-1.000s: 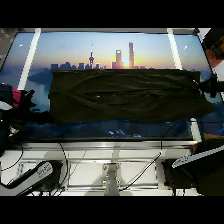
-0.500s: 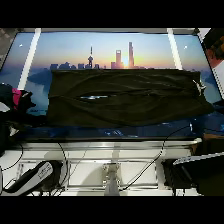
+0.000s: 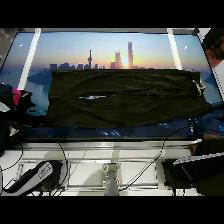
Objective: Fold the clothes and pants, and hang the long-sleeved shirts on hangers.
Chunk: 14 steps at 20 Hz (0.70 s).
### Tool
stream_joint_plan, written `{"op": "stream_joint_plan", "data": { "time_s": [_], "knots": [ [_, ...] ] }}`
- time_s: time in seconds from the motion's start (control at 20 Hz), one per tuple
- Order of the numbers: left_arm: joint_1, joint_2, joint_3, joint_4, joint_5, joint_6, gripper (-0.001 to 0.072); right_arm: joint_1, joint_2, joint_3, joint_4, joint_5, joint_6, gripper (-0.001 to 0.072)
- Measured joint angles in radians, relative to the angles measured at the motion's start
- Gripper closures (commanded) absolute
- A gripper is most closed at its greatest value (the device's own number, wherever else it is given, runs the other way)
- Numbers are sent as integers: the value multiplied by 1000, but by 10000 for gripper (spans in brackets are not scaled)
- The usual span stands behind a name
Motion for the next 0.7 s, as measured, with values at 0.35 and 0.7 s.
{"op": "stream_joint_plan", "data": {
  "time_s": [0.35, 0.7],
  "knots": [
    [0, 0, 0, 0, 1, 0, 699, 40, -35, 0, 20, -11, 20, 195],
    [0, 0, 0, 0, 1, 0, 698, 77, -69, 0, -17, -40, 26, 219]
  ]
}}
